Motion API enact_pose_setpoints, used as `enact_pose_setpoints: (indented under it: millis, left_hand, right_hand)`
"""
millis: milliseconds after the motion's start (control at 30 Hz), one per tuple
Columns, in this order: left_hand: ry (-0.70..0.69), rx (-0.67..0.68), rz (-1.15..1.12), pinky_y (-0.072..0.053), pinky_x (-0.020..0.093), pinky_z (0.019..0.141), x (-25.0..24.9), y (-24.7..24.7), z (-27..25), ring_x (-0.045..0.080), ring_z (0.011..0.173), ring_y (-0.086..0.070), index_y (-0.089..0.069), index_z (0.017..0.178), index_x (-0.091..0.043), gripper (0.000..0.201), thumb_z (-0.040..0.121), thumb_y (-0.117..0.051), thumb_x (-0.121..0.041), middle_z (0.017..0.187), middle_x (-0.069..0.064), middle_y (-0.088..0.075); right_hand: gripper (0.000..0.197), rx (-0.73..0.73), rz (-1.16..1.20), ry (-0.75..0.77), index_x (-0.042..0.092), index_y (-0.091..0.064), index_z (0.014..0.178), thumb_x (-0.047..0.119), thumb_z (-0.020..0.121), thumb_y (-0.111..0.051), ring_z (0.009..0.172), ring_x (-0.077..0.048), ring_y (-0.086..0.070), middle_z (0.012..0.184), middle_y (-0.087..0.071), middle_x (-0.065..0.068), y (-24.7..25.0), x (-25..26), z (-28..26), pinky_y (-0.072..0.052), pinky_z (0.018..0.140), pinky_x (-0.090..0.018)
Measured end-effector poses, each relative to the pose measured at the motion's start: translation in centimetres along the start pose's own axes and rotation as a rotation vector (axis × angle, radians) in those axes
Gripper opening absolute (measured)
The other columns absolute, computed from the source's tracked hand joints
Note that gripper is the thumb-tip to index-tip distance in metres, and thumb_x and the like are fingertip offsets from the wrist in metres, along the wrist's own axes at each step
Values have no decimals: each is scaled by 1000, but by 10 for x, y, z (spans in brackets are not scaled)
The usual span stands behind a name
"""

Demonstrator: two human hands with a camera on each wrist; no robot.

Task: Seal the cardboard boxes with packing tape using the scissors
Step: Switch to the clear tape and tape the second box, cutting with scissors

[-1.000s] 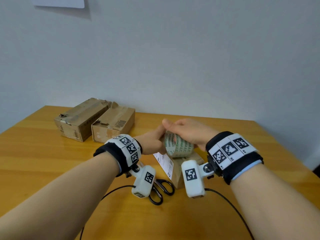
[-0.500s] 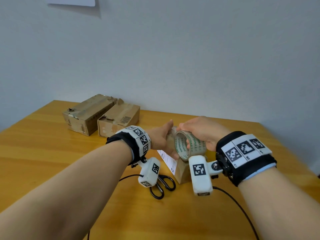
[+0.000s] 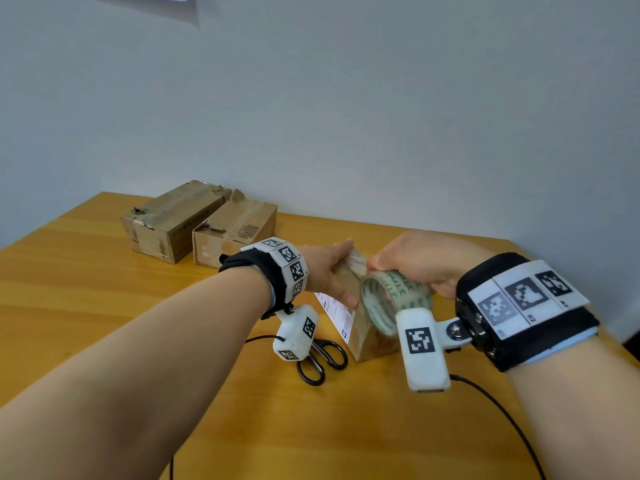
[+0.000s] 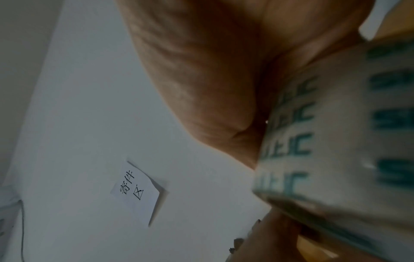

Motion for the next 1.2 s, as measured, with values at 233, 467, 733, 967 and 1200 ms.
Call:
enact_pose_setpoints:
  millis: [233, 467, 733, 967, 1200]
  left_hand:
    - [-26, 15, 83, -12, 48, 123, -5, -1, -2, 19, 152, -7, 8, 156, -36, 120, 70, -67, -73, 165, -9, 1]
    - [-75, 25, 207, 2, 52, 121, -13, -5, -3, 10, 151, 7, 4, 157, -26, 109, 79, -56, -72, 164, -9, 10]
    - [-76, 51, 229, 5, 54, 120, -14, -4, -5, 10, 151, 8, 4, 158, -26, 101, 85, -51, -69, 164, -9, 10]
    - [-94, 55, 297, 2, 63, 117, -17, -6, -7, 14, 151, 9, 4, 158, -26, 93, 89, -45, -66, 165, -5, 13]
    - [-168, 67, 533, 5, 60, 118, -34, -14, -24, 18, 152, 6, -4, 158, -24, 70, 99, -23, -57, 166, -2, 2]
  right_hand:
    - [39, -66, -268, 34, 12, -74, 111, 41, 104, -48, 87, -21, -72, 102, -76, -11, 3, -11, -31, -59, 84, -34]
    - [35, -48, -310, 32, 22, -69, 121, 42, 104, -47, 55, -7, -58, 91, -74, -4, -7, -32, -34, -46, 49, -18]
    - [36, -68, -490, 83, 34, -57, 139, 29, 109, -39, 84, -11, -63, 110, -67, 5, -25, -35, -32, -54, 68, -22]
    - [40, -73, -606, 106, 37, -54, 143, 27, 109, -37, 111, -21, -63, 138, -61, 0, -42, -43, -31, -54, 95, -35]
    - [40, -144, -547, 118, 36, -60, 137, 19, 103, -46, 110, -21, -65, 134, -64, 0, -41, -46, -21, -55, 92, -35]
Point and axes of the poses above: each hand's wrist, its own z-axis towards the middle knuckle, its own y-axis out of the back of the hand, x = y × z, the point moved 7 cm from there along z, towards the middle knuckle
